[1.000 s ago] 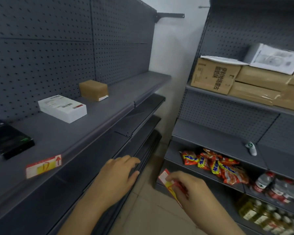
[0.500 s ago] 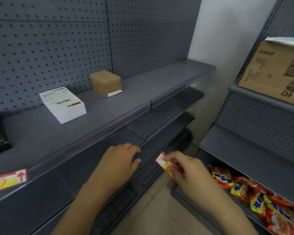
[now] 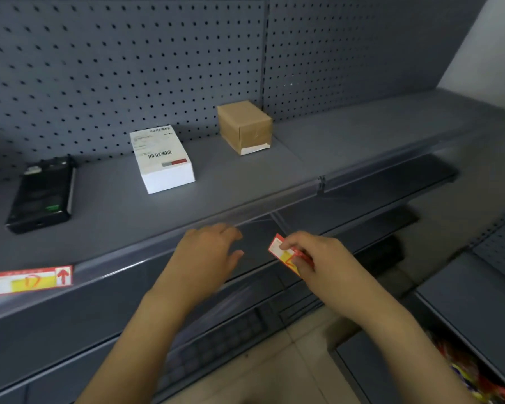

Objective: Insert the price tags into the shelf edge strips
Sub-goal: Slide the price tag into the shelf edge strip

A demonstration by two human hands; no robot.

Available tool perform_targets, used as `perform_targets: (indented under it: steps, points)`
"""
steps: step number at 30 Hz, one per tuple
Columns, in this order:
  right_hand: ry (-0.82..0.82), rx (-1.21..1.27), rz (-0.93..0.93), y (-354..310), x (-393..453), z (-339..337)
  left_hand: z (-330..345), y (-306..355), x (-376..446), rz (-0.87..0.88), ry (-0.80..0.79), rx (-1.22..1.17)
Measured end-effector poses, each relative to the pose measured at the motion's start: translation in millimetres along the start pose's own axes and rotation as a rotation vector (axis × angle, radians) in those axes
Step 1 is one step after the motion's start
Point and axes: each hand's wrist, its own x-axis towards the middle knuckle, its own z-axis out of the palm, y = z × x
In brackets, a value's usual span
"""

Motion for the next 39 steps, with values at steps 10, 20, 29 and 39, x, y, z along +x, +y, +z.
perform_targets:
  steps: [10, 20, 29, 39]
  points:
    - [-0.124, 0.056, -0.153, -2.0, 72.2, 23.8, 5.8, -30.8, 0.6, -0.215, -0.026, 0.061]
    - [-0.214, 0.136, -0.269, -5.1, 125.8, 29.0, 12.1, -29.3, -9.2, -0.398, 0.068, 0.065]
    - [-0.128, 0.194, -0.347, -16.1, 143.2, 38.1, 13.1, -24.6, -5.6, -0.472, 0.117, 0.086]
    - [-0.021, 0.396, -0.221, -19.2, 160.7, 39.9, 25.1, -23.7, -12.0, -0.527, 0.153, 0.069]
